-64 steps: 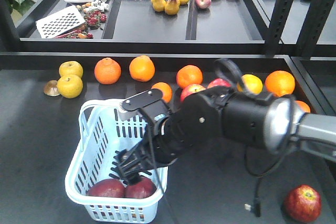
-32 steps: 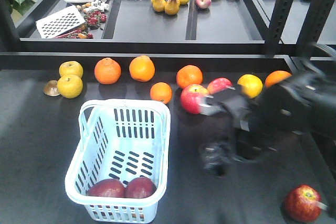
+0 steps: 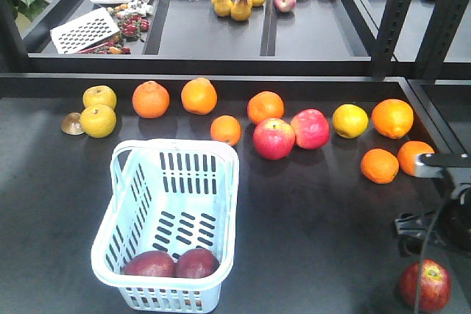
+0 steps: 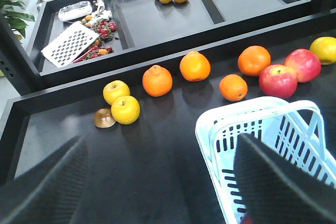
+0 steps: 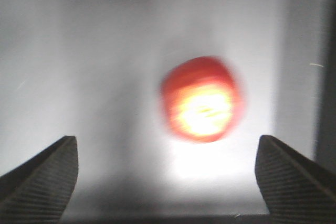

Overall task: Pick three apples into basket with both arms
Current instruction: 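Move the right gripper to the red apple nearest the robot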

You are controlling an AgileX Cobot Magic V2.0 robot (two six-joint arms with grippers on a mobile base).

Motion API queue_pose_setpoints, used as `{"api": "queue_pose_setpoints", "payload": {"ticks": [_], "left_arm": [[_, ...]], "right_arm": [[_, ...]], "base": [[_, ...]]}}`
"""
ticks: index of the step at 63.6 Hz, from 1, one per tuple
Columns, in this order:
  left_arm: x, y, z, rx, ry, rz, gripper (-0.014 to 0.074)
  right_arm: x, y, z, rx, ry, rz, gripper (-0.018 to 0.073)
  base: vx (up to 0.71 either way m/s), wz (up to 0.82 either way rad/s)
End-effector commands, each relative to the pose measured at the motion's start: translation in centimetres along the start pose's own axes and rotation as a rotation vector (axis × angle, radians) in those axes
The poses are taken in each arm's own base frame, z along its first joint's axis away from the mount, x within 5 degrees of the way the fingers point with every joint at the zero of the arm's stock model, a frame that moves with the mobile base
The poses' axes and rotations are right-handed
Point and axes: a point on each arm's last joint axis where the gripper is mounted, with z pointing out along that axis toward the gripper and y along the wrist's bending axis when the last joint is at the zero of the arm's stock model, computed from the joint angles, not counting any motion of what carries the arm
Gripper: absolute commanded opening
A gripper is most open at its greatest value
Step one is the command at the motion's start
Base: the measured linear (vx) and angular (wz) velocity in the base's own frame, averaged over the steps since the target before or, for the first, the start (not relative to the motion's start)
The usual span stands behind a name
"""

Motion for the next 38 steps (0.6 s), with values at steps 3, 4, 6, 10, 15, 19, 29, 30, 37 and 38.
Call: {"api": "queue_pose_setpoints", "payload": {"ticks": [3, 4, 6, 10, 15, 19, 29, 30, 37, 38], "left_arm": [[-1.1, 0.2, -0.5, 0.001, -0.085, -0.005, 0.0543], [-1.1, 0.2, -0.5, 0.001, -0.085, -0.005, 0.0543], [-1.1, 0.2, -0.5, 0.001, -0.085, -0.005, 0.0543], [-1.1, 0.2, -0.5, 0.001, -0.085, -0.005, 0.0543], [-1.1, 0.2, -0.5, 0.001, -0.085, -0.005, 0.0543], [-1.1, 0.2, -0.5, 0.001, -0.085, -0.005, 0.0543], [-1.1, 0.2, -0.5, 0.001, -0.085, -0.005, 0.0543], [-1.1, 0.2, -0.5, 0.001, -0.085, -0.005, 0.0543], [-1.1, 0.2, -0.5, 0.001, -0.085, -0.005, 0.0543], [-1.1, 0.2, -0.5, 0.001, -0.085, -0.005, 0.0543]], "right_arm": [[-0.9, -1.8, -1.0, 0.03, -0.089, 0.044, 0.0634], [-0.9, -2.0, -0.8, 0.031, -0.084, 0.049, 0.0634], [-0.9, -2.2, -0.5, 0.033, -0.073, 0.058, 0.0634], [-0.9, -2.4, 0.2, 0.034, -0.042, 0.067, 0.0631], [-0.9, -2.4, 1.4, 0.032, 0.003, 0.065, 0.0629], [-0.9, -2.3, 2.5, 0.026, 0.041, 0.068, 0.0627], [-0.9, -2.2, 5.3, 0.021, 0.111, 0.064, 0.062], [-0.9, -2.2, 5.5, 0.021, 0.113, 0.063, 0.062], [-1.0, -2.0, 7.0, 0.009, 0.125, 0.073, 0.0613], [-1.0, -2.0, 7.2, 0.008, 0.127, 0.073, 0.0613]], "base": [[0.0, 0.0], [0.0, 0.0], [0.0, 0.0], [0.0, 0.0], [0.0, 0.0], [0.0, 0.0], [0.0, 0.0], [0.0, 0.0], [0.0, 0.0], [0.0, 0.0]]}}
